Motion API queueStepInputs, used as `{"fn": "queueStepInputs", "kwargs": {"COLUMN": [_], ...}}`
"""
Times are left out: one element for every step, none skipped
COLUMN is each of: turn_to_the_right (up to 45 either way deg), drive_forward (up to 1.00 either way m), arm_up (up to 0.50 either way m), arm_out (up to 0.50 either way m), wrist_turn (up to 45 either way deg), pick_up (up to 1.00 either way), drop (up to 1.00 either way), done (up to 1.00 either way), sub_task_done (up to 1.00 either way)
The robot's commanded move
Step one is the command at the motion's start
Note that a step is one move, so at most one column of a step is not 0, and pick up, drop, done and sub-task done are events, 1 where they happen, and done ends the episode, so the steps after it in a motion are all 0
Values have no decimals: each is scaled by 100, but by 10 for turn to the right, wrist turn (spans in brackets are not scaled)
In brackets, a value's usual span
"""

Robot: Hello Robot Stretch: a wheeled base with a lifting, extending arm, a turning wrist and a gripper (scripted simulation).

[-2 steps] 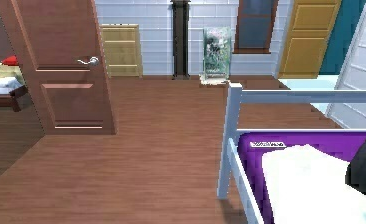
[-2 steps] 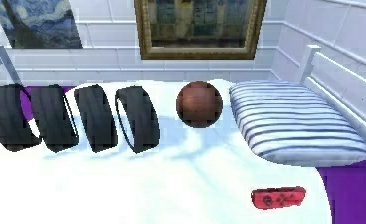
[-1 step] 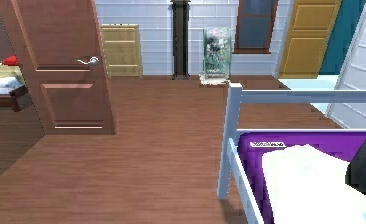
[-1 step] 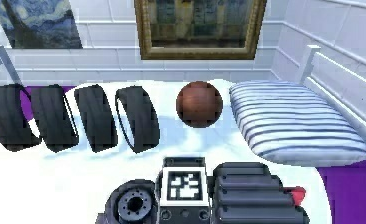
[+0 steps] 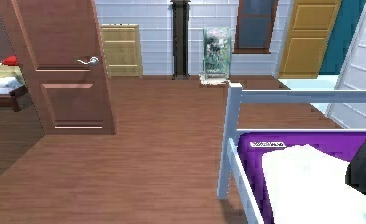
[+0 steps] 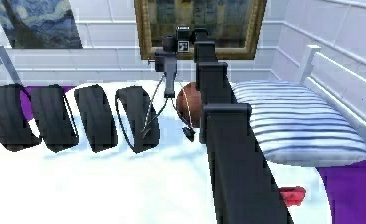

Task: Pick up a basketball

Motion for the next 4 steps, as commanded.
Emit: {"fn": "queueStepInputs", "kwargs": {"turn_to_the_right": [0,0,0,0], "drive_forward": [0,0,0,0], "arm_up": [0,0,0,0], "arm_out": [0,0,0,0], "wrist_turn": [450,450,450,450], "pick_up": [0,0,0,0], "drop": [0,0,0,0], "done": [0,0,0,0], "sub_task_done": [0,0,0,0]}}
